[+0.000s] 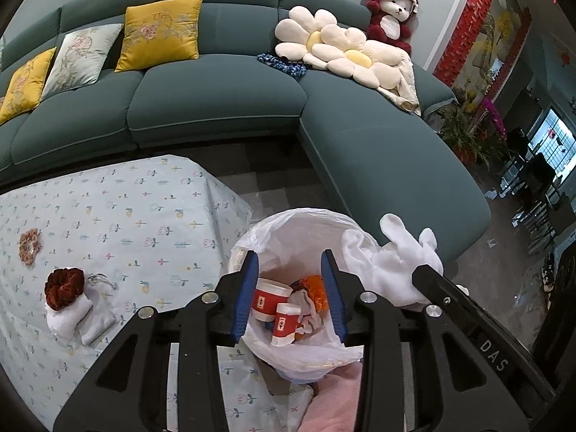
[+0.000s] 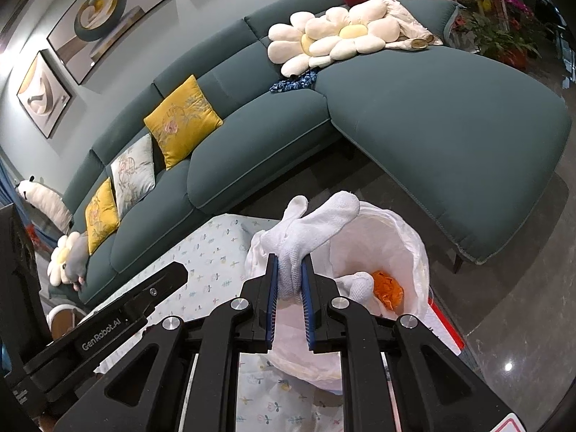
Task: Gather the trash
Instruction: 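Open both grippers over the bin to drop the cup and cloth, then grasp the white cloth with the left gripper while the right grasps the dark red scrunchie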
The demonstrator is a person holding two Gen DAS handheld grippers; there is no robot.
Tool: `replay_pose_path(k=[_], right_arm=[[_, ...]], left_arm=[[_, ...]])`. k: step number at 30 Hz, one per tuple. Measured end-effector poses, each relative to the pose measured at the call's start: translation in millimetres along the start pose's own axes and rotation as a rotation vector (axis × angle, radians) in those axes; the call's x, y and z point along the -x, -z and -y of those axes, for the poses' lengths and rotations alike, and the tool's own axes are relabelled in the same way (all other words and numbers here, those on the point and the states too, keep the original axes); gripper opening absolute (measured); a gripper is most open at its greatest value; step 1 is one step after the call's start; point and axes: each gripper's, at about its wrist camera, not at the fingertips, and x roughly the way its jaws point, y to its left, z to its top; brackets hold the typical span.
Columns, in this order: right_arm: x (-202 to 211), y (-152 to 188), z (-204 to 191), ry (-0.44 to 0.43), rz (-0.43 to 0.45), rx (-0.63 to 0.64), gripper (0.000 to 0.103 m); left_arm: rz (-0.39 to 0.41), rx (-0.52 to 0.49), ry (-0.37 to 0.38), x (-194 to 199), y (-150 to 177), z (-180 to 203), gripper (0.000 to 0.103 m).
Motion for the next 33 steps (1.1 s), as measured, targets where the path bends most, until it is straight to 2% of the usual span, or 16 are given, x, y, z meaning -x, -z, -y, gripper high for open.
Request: replay_pose_path(k=[6, 8, 11, 13, 14, 23, 33], right_arm=[[-8.6, 0.6, -9.9, 0.004, -0.017, 0.019, 0.013], [-10.7, 0.3, -13.1, 0.013, -0.017, 0.023, 0.018], [-12.6, 0.0, -17.3, 0.015, -0.016, 0.03, 0.022], [-12.5, 0.4, -22.5, 0.022, -0.011, 0.04, 0.038], [-11.5, 0.6, -26.1, 0.023, -0.003, 0.048, 0.04], [-12.0, 5.3, -50.5, 0.017, -0.014, 0.084, 0.04], [-19.4, 19.1, -92.2, -0.008, -0.045, 0.155, 0.044]], left_arm=[[-0.003, 0.028, -0.024, 0.4, 1.4, -14.4, 0.039], [-0.001, 0.041, -0.032, 1.3, 2.8, -20.8, 0.041], [0.003, 0.066, -0.059, 3.4, 5.3, -31.0, 0.053], [0.012, 0.082, -0.07, 5.7, 5.7, -36.8, 0.056], [0.012, 0.09, -0.072, 6.6, 6.1, -40.8, 0.056], [0.017, 0.135, -0.093, 15.3, 8.2, -67.5, 0.056], [0.022, 0.21, -0.136, 28.9, 18.1, -113.6, 0.058]])
